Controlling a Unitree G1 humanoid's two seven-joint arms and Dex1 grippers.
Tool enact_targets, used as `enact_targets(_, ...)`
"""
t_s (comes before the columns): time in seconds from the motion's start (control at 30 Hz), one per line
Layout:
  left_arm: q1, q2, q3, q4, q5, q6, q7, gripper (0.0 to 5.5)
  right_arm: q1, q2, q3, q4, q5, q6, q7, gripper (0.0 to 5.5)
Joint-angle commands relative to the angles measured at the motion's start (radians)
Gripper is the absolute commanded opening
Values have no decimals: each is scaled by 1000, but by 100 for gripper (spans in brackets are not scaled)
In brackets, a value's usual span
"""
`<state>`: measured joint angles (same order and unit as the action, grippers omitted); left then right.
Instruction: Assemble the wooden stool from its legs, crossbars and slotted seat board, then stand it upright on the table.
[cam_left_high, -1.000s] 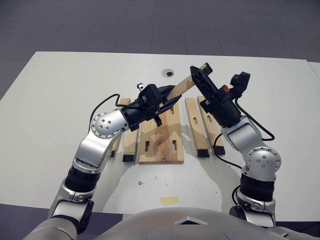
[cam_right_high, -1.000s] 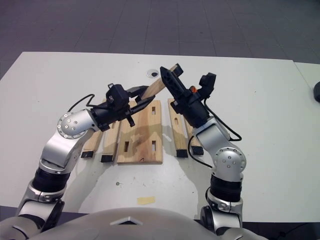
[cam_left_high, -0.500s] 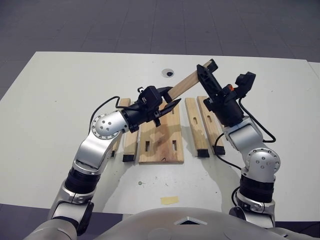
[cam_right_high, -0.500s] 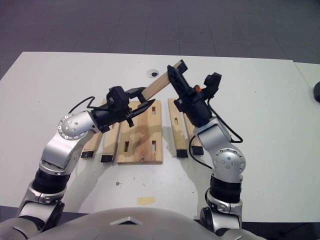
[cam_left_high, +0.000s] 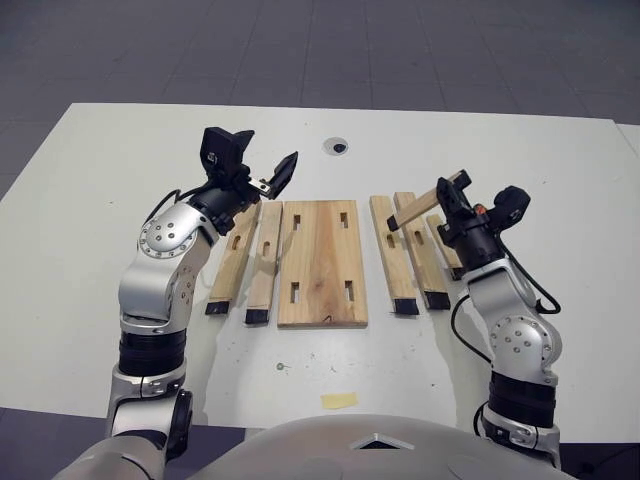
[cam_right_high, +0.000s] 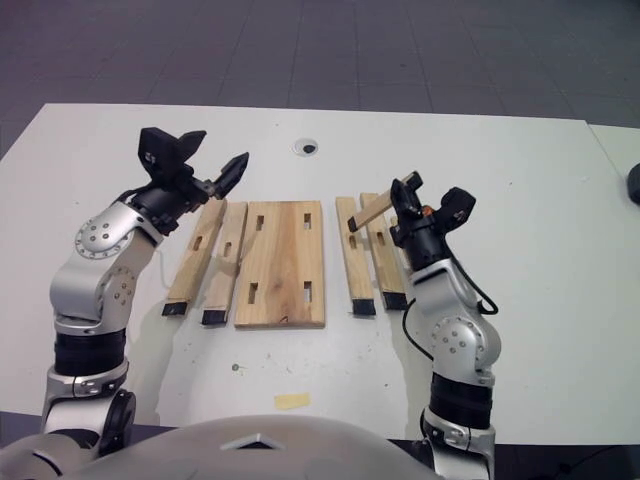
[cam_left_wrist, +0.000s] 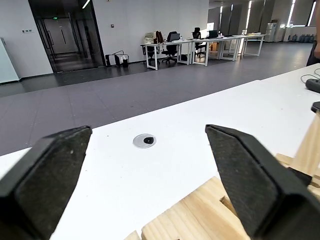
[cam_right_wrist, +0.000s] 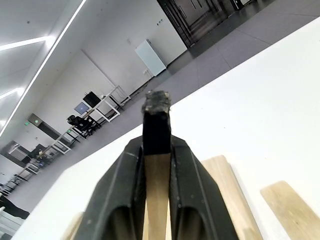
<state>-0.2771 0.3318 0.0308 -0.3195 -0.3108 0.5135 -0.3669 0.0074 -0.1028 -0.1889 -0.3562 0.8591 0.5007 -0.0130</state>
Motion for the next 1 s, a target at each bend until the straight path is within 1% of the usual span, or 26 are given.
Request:
enact_targets(0.03, -5, 2, -10, 16, 27, 14, 18, 514, 42, -4, 14, -22, -48, 13, -7, 41)
enact_targets(0.07, -5, 1, -9, 15, 25, 17, 19, 533, 49, -2, 14, -26, -55, 14, -9, 41)
enact_targets(0.1, -5, 4, -10, 16, 29, 17, 19, 540, 54, 0, 14, -29, -62, 13, -9, 41)
enact_targets(0.3, -2, 8, -21, 15, 41, 11, 19, 540, 65, -4, 46, -22, -169, -19, -4, 41)
enact_targets(0.43, 1, 12, -35, 13, 62, 1, 14, 540, 65, -45, 113, 3, -296, -52, 36, 41)
enact_targets(0.53, 13, 19, -40, 9, 75, -6, 8, 540, 84, -83, 178, 77, -401, -109, 104, 41)
enact_targets(0.67, 42, 36, -36, 8, 93, -13, -1, 540, 108, -104, 215, 186, -490, -202, 177, 41)
enact_targets(0.8, 61, 40, -37, -3, 99, -15, 2, 540, 132, -97, 227, 237, -517, -252, 212, 41)
enact_targets(1.0, 48, 58, -57, 32, 127, -49, -23, 540, 114, -96, 231, 210, -554, -282, 208, 41)
